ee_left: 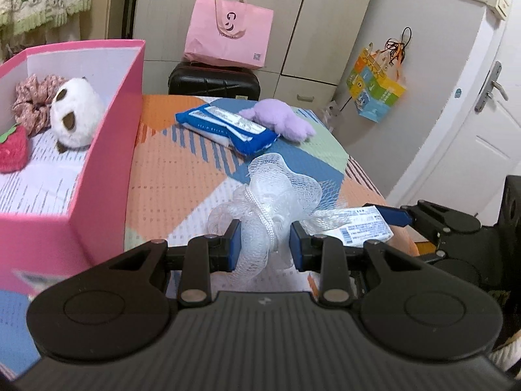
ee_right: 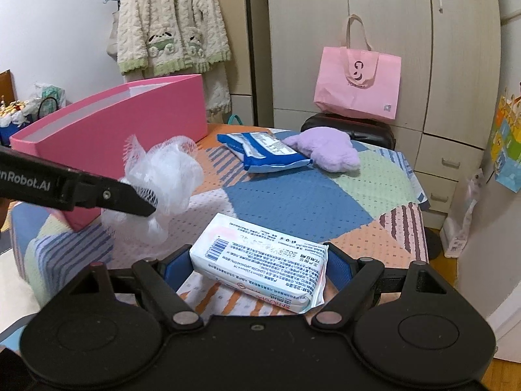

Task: Organize soft objects
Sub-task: 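Carry the mesh puff and white package with both tools over the pink box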

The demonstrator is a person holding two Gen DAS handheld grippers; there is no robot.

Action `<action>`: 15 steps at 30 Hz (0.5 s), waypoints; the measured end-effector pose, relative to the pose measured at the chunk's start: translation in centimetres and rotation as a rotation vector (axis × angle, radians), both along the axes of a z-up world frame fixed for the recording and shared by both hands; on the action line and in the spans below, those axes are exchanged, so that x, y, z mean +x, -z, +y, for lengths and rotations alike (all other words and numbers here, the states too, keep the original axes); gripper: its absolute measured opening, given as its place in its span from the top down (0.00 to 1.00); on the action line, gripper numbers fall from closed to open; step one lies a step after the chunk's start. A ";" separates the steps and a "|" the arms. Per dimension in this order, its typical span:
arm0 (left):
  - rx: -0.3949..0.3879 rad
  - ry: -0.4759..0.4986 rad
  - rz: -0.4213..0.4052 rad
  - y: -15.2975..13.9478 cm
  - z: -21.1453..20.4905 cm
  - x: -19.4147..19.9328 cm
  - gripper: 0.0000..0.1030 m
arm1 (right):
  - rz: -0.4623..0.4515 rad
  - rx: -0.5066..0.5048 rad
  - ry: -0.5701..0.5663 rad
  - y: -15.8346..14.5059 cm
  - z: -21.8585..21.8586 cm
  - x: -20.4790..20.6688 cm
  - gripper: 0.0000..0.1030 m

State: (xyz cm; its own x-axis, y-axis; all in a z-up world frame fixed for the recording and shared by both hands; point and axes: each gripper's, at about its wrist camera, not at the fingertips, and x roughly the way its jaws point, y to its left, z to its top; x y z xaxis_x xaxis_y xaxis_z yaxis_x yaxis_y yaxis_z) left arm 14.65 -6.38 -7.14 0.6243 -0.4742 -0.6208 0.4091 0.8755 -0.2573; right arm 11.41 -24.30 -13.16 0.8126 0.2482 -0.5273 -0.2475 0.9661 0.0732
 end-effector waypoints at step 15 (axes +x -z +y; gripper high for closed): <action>-0.039 0.026 0.049 -0.8 4.8 -3.3 0.71 | 0.042 0.017 -0.056 -2.1 0.5 -2.8 0.16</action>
State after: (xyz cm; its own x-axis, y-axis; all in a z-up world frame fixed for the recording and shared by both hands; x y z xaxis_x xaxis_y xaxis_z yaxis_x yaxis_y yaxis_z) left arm 11.34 -1.53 -6.32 0.5810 -0.5138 -0.6312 0.4173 0.8539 -0.3110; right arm 8.65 -23.76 -11.05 0.7745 0.3020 -0.5559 -0.2975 0.9493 0.1013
